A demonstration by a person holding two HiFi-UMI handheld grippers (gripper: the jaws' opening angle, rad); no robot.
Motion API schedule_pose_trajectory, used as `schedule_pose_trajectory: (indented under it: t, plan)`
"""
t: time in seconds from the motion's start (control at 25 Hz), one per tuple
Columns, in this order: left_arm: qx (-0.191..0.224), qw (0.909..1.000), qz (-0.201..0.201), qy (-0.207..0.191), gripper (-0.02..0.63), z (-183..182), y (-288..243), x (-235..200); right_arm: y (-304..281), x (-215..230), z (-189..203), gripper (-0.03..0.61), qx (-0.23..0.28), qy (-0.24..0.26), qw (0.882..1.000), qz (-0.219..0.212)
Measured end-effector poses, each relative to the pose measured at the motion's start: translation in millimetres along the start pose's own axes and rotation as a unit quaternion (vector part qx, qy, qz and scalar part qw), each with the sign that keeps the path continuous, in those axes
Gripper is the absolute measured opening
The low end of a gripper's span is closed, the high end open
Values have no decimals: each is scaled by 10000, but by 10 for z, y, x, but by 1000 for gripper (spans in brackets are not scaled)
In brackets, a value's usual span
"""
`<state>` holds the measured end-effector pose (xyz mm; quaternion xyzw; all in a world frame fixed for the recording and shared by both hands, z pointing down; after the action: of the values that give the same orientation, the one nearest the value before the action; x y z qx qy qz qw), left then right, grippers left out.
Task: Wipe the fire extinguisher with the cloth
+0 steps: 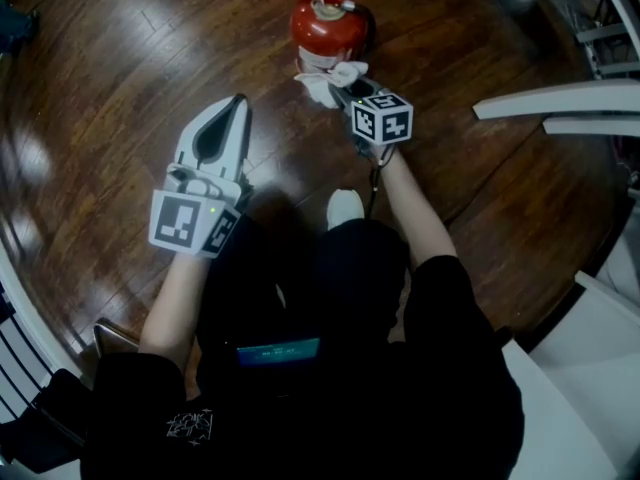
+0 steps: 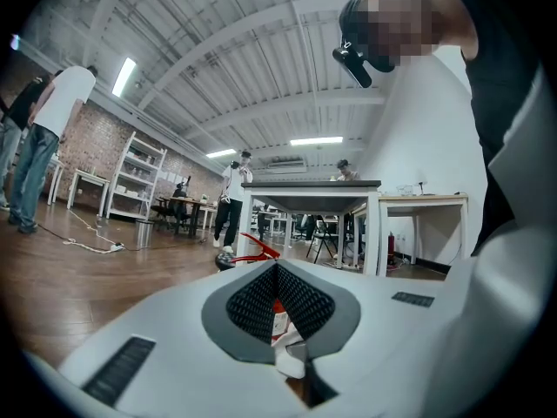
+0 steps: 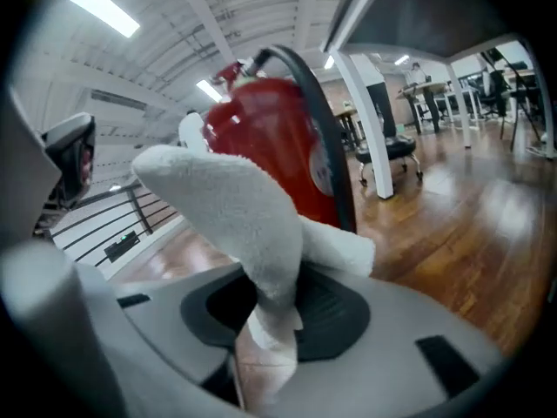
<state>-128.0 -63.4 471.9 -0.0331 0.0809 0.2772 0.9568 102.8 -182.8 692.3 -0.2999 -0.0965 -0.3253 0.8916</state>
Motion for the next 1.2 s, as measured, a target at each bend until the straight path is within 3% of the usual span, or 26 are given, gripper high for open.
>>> schedule_pose_trajectory:
  t: [0.16,0.36,0.56,0.84,1.0,1.2]
  plan:
    - [24,10000,-11,8,2,3,29,-9,-169,291,240,135,-403,-195,9980,454]
    - [30,10000,-39,40,2,32,78,-68,-90,178,172,136,-314,-133,9988,338]
    - [93,9999,-24,69,2,6,139,-115,233,-216,-147,137,456,-513,9975,-147]
    - [153,9998,-14,87,2,-6,241,-109,687,-809,-882,136,1370,-591,9846,-916]
    - [141,9998,-93,64,2,-9,323,-157,611,-857,-1089,135,1362,-229,9885,-616]
    - [150,9998,-150,39,2,-23,383,-183,327,-923,-967,130,993,190,9940,-425]
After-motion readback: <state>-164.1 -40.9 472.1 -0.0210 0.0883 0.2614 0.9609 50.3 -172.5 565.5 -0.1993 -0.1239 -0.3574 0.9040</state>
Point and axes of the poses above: the fingertips, and each gripper's own axes: y backward along the fingers, x to its right, z out of its underside, the point moved 8 cm from there along y, backward along the fingers, and after that the axes turned 3 degrees about x, right-handed, at the moved point
